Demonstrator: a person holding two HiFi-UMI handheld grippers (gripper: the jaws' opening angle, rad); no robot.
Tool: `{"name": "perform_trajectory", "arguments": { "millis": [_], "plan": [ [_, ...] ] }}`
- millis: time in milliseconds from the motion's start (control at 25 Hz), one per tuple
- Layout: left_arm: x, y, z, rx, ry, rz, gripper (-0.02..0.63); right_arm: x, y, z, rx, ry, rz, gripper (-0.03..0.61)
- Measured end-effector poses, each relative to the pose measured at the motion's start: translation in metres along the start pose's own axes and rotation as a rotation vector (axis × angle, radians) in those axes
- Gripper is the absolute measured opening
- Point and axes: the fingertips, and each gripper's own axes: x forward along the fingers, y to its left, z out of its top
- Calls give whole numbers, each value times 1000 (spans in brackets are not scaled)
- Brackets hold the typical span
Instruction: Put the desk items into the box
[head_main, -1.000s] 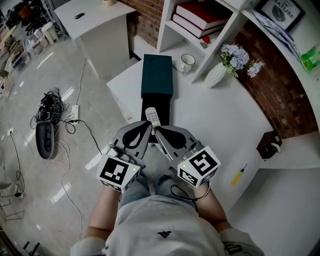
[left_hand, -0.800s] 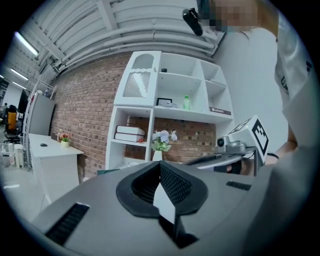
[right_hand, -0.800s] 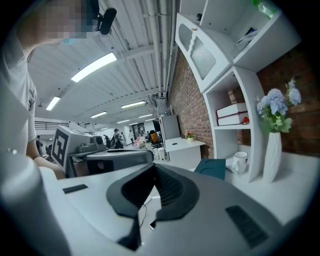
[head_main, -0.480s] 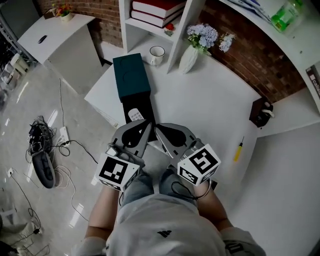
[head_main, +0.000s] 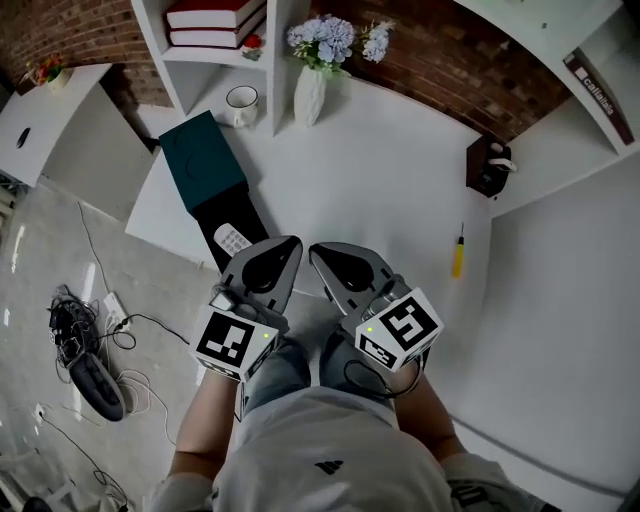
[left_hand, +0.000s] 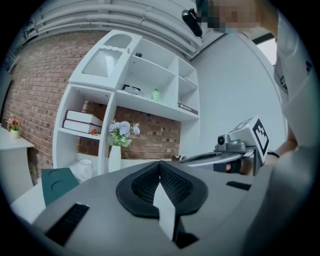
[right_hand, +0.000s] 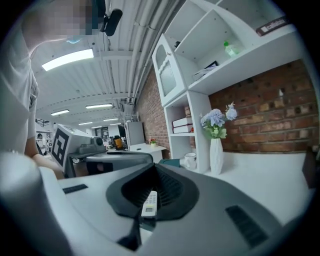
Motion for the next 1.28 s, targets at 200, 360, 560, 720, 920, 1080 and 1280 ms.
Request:
{"name": "perform_trajectory", "arguments": {
  "millis": [200, 360, 560, 720, 920, 1080, 1280],
  "plan": [
    [26, -25, -4, 9, 14, -83, 12, -30, -23, 0, 30, -34, -82, 8],
    [52, -51, -1, 19, 15, -138, 12, -58, -45, 0, 41, -45, -138, 8],
    [87, -98, 1, 38, 6, -227, 12, -105, -75, -3, 54, -54, -217, 8],
    [113, -142, 0, 36, 10, -282, 12, -148, -100, -6, 69, -62, -265, 8],
    [138, -187, -1, 41, 18, -337, 12, -193, -122, -9, 81, -71, -318, 8],
    [155, -219, -5, 42, 21, -366, 12, -225, -138, -15, 91, -73, -346, 8],
    [173, -249, -11, 34, 26, -393, 12, -254, -154, -20, 104, -77, -371, 8]
  ]
}}
